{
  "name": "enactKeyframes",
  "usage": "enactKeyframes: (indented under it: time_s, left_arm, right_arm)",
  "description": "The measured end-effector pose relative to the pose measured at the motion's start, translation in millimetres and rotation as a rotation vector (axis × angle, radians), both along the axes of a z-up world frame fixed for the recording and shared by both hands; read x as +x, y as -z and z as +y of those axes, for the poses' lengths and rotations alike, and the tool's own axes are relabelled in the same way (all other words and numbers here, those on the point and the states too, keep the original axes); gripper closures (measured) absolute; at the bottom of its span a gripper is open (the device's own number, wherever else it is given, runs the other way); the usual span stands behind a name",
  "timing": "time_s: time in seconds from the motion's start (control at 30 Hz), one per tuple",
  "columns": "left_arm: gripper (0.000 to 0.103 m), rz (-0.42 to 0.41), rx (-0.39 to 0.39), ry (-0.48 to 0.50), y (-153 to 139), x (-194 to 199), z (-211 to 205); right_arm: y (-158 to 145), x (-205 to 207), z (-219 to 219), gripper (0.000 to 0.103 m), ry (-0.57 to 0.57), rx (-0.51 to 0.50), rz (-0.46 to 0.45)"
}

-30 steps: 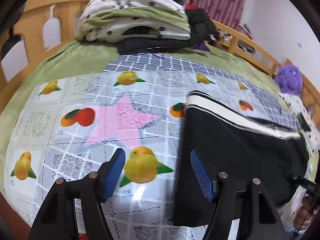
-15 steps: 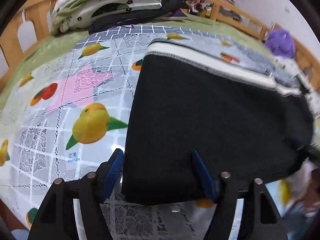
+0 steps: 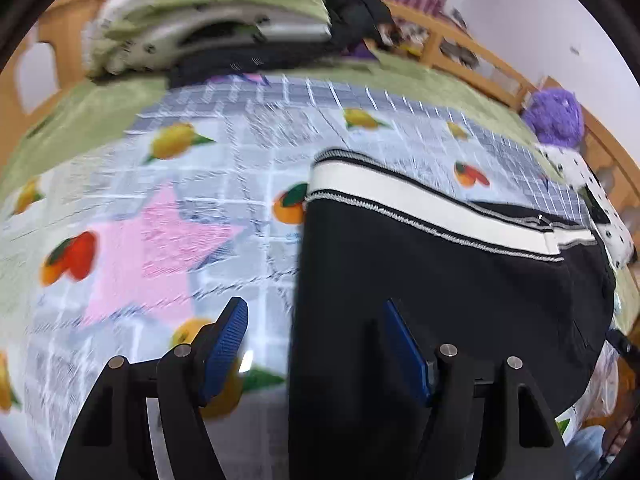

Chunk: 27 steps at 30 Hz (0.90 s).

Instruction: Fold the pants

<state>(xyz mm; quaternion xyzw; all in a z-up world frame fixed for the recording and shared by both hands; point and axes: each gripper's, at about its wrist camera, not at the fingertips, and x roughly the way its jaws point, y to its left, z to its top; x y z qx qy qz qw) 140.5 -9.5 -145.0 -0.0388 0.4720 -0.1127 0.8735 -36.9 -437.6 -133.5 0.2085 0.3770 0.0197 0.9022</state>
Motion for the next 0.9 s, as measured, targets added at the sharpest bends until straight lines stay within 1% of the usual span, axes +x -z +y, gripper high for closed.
enactKeyframes:
  time_s: [0.03,0.07,0.1,0.17,0.3,0.37,0.43,0.5,0.53,0.57,0.6,0.63,0.67,0.7,0.73,0.77,0.8,0.83,0.9]
  left_arm:
    - [0.037,0.035,0.005,0.001,7.3,10.0,-0.6]
    - [0.041,0.048,-0.002,0.014,12.2,15.3,-0.7]
    - [0.044,0.057,-0.016,0.03,16.6,19.3,-0.6]
    - [0.044,0.048,-0.049,0.046,22.3,22.8,-0.2]
    - [0.044,0.031,-0.078,0.085,27.3,29.7,-6.2]
    - [0.044,0.041,-0.081,0.114,28.6,36.9,-11.3]
    - [0.044,0.047,-0.076,0.154,29.0,44.6,-18.2]
    - [0.044,0.053,-0.082,0.165,29.4,52.3,-23.1]
    - [0.045,0.056,-0.09,0.155,28.4,57.0,-24.9]
    - [0.056,0.067,-0.105,0.143,27.3,60.6,-24.4]
    - [0.07,0.085,-0.127,0.139,25.7,63.4,-23.0]
    - [0.08,0.092,-0.149,0.143,20.9,66.2,-21.4]
    - [0.091,0.091,-0.171,0.162,13.8,67.7,-20.4]
    - [0.091,0.08,-0.183,0.171,4.0,66.5,-18.8]
    - [0.091,0.063,-0.194,0.175,-7.4,63.5,-16.0]
    - [0.091,0.043,-0.198,0.182,-17.8,60.5,-12.7]
    - [0.091,0.01,-0.206,0.185,-34.5,54.9,-3.5]
    - [0.091,-0.012,-0.22,0.18,-46.3,51.3,6.3]
    - [0.091,-0.039,-0.235,0.164,-65.5,43.7,29.5]
  right_arm:
    - [1.6,-15.7,-7.2,0.056,0.042,-0.016,0.005]
    - [3.1,-24.3,-12.5,0.056,0.076,-0.036,0.012]
    - [5.3,-28.1,-15.3,0.056,0.1,-0.047,0.022]
    - [14.6,-39.0,-29.7,0.056,0.155,-0.036,0.044]
    - [42.7,-36.5,-53.2,0.056,0.213,0.052,0.104]
    - [56.0,-31.9,-63.1,0.056,0.24,0.127,0.084]
    - [61.4,-27.3,-67.7,0.056,0.242,0.172,0.053]
    - [64.8,-14.8,-72.1,0.057,0.229,0.223,0.04]
    - [66.6,-7.8,-73.1,0.058,0.218,0.248,0.042]
    - [68.0,-0.4,-73.6,0.061,0.205,0.277,0.046]
    - [66.7,6.2,-71.6,0.076,0.203,0.289,0.047]
    - [65.6,13.8,-69.5,0.083,0.22,0.28,0.059]
    - [65.1,20.0,-66.9,0.088,0.243,0.25,0.078]
    - [61.6,23.9,-62.7,0.092,0.249,0.228,0.079]
    - [56.9,25.3,-58.6,0.093,0.26,0.211,0.079]
    - [47.2,25.5,-51.9,0.094,0.271,0.176,0.08]
    - [35.4,24.0,-44.2,0.096,0.271,0.152,0.062]
    - [19.5,19.5,-34.7,0.097,0.26,0.144,0.034]
    - [1.7,13.8,-20.2,0.098,0.225,0.154,0.015]
